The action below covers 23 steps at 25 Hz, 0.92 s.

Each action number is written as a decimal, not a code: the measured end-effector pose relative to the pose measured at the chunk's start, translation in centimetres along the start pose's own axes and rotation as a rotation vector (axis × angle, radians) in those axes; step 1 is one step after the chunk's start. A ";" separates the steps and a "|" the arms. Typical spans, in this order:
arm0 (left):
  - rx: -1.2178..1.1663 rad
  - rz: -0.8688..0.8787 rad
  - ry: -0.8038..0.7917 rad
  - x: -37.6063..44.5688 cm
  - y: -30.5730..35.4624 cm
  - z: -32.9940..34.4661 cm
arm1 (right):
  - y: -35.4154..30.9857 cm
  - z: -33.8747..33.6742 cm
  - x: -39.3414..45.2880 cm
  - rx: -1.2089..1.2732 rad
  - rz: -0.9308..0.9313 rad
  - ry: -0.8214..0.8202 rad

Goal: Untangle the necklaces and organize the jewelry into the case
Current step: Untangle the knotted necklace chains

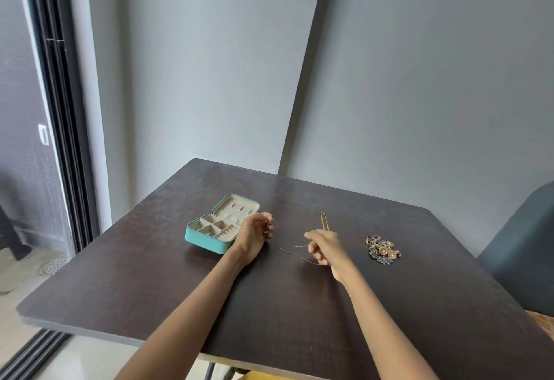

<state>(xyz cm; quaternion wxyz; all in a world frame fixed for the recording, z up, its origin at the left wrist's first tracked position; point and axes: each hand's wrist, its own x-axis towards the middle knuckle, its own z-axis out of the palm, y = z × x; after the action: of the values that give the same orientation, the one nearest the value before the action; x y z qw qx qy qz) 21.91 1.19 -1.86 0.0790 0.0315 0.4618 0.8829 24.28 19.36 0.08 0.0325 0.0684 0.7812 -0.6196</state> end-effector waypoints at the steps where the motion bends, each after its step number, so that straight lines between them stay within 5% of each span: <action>1: -0.019 -0.002 0.012 0.0 0.0 -0.1 | 0.1 0.0 0.0 -0.031 0.014 0.014; 14: -0.119 0.120 0.141 -0.7 0.2 -0.1 | -2.9 -2.1 1.8 0.757 -0.016 0.155; 16: 0.210 0.164 0.201 -0.6 0.2 -0.3 | -3.3 -3.4 1.8 0.808 -0.015 0.197; 20: 1.394 0.343 0.216 -1.1 -0.1 -0.6 | -4.6 -4.8 1.5 0.840 -0.063 0.180; 23: 1.722 0.438 0.256 -1.0 -0.7 -0.1 | -5.6 -4.5 1.1 0.863 -0.113 0.089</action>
<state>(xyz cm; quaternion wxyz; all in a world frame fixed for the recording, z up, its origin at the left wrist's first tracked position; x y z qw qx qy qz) 22.97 1.29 -2.45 -0.1944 0.0686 0.9529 0.2227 22.51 22.53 6.35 -0.0668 0.0594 0.4538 -0.8866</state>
